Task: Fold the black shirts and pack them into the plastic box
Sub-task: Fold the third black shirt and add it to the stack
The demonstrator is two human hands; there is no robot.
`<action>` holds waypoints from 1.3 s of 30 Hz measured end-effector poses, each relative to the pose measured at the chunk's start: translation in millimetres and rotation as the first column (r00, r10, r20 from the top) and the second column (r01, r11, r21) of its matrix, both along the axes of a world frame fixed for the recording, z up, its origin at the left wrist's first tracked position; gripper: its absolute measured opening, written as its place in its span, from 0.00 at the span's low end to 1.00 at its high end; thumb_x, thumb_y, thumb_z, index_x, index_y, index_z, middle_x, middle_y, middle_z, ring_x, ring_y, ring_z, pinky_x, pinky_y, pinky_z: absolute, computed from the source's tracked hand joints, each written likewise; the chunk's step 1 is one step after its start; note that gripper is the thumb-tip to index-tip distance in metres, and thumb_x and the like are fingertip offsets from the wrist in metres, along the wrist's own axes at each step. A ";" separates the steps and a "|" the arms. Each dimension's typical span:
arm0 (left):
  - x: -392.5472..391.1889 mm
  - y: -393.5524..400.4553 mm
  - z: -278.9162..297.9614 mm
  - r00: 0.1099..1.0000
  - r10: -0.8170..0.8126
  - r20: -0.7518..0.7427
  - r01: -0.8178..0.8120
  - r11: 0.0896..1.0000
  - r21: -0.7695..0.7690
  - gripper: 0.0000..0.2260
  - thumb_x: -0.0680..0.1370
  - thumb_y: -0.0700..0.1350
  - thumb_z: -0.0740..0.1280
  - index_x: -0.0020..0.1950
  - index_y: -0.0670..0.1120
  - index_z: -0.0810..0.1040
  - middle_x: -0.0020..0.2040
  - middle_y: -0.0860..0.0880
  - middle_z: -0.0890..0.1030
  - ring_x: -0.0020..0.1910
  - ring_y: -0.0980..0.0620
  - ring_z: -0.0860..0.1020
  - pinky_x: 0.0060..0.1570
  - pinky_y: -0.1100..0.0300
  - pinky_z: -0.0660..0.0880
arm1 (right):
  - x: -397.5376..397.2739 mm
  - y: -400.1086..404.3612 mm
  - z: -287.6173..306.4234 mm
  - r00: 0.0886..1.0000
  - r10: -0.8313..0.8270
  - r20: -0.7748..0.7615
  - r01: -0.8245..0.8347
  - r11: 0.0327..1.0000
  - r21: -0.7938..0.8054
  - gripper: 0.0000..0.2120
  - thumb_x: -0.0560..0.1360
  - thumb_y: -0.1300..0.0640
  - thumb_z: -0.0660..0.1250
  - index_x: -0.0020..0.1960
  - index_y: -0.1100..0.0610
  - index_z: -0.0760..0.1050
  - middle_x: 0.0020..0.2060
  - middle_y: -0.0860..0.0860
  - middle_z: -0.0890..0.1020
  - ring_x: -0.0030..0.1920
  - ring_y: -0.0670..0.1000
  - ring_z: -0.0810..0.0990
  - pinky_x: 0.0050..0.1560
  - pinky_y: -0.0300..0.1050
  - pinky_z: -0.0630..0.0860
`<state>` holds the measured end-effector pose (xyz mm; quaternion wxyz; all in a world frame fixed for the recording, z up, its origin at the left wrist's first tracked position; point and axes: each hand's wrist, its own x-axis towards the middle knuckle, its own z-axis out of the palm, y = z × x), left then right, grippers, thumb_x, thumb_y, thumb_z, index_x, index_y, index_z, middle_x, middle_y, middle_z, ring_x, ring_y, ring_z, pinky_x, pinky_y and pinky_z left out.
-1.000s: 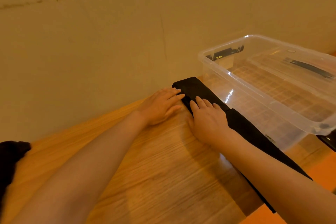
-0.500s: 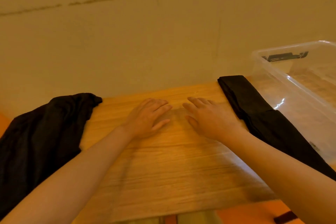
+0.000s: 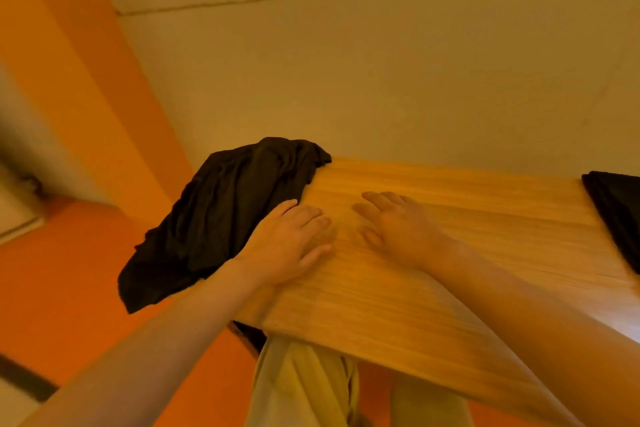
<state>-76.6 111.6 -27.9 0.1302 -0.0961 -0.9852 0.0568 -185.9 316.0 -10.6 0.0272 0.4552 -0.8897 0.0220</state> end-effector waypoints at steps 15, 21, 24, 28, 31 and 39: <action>138.1 -110.0 -11.0 0.917 0.376 -0.131 -0.370 0.927 0.065 0.24 0.77 0.59 0.60 0.68 0.48 0.75 0.66 0.48 0.76 0.66 0.49 0.73 0.69 0.47 0.67 | 70.8 -137.1 -12.6 0.947 0.320 -0.024 -0.318 0.927 -0.197 0.25 0.81 0.43 0.54 0.75 0.49 0.59 0.74 0.48 0.63 0.73 0.49 0.62 0.70 0.45 0.59; 149.6 -116.4 -24.4 0.894 0.425 -0.143 -0.397 0.898 0.190 0.24 0.76 0.60 0.64 0.67 0.49 0.75 0.66 0.49 0.75 0.66 0.50 0.72 0.69 0.47 0.66 | 96.1 -166.1 -26.6 0.906 0.406 -0.118 -0.422 0.852 -0.310 0.24 0.75 0.40 0.65 0.66 0.51 0.74 0.65 0.49 0.75 0.65 0.49 0.73 0.64 0.47 0.68; 146.7 -113.7 -32.4 0.891 0.413 -0.189 -0.363 0.897 0.251 0.19 0.76 0.56 0.64 0.63 0.49 0.79 0.62 0.50 0.78 0.63 0.51 0.75 0.66 0.48 0.67 | 101.1 -169.8 -34.4 0.889 0.429 -0.161 -0.454 0.781 -0.429 0.09 0.74 0.51 0.70 0.53 0.52 0.82 0.51 0.49 0.83 0.52 0.49 0.81 0.54 0.48 0.77; 140.1 -114.1 -35.4 0.855 0.398 -0.333 -0.300 0.903 0.308 0.07 0.76 0.46 0.67 0.51 0.48 0.83 0.52 0.52 0.82 0.53 0.51 0.79 0.59 0.57 0.68 | 96.4 -159.1 -31.8 0.938 0.344 0.031 -0.235 0.702 -0.673 0.07 0.78 0.57 0.65 0.51 0.55 0.81 0.45 0.45 0.82 0.46 0.44 0.79 0.47 0.39 0.76; 135.9 -112.4 -31.1 0.831 0.407 -0.380 -0.254 0.885 0.391 0.09 0.77 0.49 0.65 0.53 0.47 0.82 0.53 0.52 0.81 0.56 0.52 0.78 0.58 0.55 0.72 | 87.1 -149.7 -29.2 0.921 0.300 0.247 0.003 0.629 -0.777 0.08 0.80 0.58 0.61 0.55 0.54 0.78 0.43 0.42 0.78 0.43 0.40 0.77 0.41 0.33 0.74; 108.2 -94.2 -23.7 0.839 0.471 -0.271 -0.341 0.845 0.412 0.19 0.76 0.48 0.71 0.66 0.47 0.75 0.63 0.49 0.77 0.64 0.49 0.74 0.63 0.48 0.72 | 89.2 -135.5 -26.7 0.821 0.414 0.393 0.098 0.575 -0.812 0.07 0.80 0.59 0.60 0.54 0.53 0.75 0.43 0.47 0.80 0.44 0.42 0.78 0.40 0.34 0.73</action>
